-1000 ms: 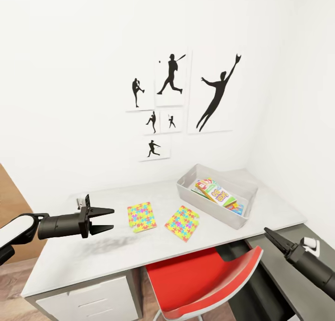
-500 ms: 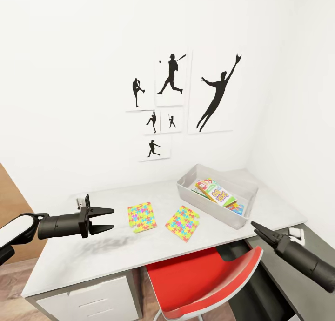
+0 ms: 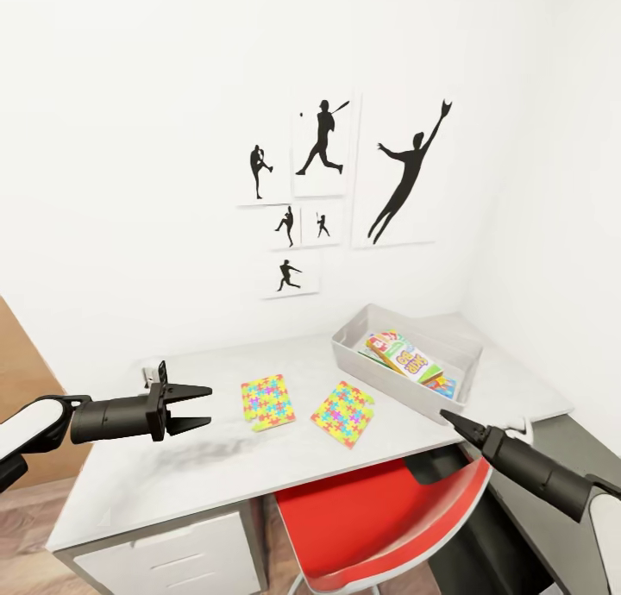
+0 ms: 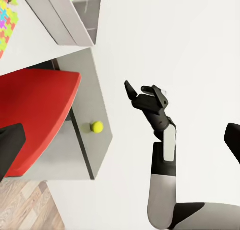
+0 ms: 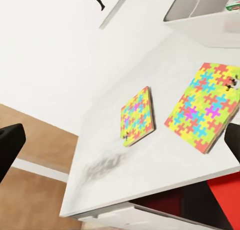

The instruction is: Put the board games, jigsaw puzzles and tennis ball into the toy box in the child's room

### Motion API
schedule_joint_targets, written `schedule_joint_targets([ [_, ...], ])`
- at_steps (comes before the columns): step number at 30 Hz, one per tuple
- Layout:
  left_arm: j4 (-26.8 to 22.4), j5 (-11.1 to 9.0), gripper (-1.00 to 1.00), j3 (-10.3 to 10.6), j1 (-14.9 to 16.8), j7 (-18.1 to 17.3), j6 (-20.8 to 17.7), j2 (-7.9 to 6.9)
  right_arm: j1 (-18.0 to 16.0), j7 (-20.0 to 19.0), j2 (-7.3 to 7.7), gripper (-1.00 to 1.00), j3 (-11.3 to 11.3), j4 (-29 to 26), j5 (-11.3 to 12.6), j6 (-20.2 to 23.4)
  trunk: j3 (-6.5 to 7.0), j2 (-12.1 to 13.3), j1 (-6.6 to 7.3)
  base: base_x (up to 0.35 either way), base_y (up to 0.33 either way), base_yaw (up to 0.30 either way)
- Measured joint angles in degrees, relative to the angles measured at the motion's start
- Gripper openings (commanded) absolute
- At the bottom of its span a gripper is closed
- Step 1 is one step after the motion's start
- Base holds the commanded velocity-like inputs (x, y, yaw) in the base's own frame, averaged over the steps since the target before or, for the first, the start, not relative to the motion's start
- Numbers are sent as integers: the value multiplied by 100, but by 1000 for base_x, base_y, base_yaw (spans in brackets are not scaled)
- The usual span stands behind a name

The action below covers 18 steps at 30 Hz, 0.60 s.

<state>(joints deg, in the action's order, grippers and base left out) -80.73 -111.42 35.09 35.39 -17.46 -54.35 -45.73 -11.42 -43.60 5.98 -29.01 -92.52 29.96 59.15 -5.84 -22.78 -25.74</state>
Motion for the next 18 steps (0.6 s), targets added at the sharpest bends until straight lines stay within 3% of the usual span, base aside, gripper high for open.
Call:
schedule_joint_targets([
  [8, -1, -1, 100, 4, 0, 1, 2, 1, -2, 25, -10, 100, 12, 0, 25, -27, 0, 0, 0, 0, 245, 19],
  [18, -1, -1, 100, 1, -4, -4, 1, -1, -4, 61, -20, 100, 32, 0, 4, -43, -19, 0, 0, 0, 36, 238],
])
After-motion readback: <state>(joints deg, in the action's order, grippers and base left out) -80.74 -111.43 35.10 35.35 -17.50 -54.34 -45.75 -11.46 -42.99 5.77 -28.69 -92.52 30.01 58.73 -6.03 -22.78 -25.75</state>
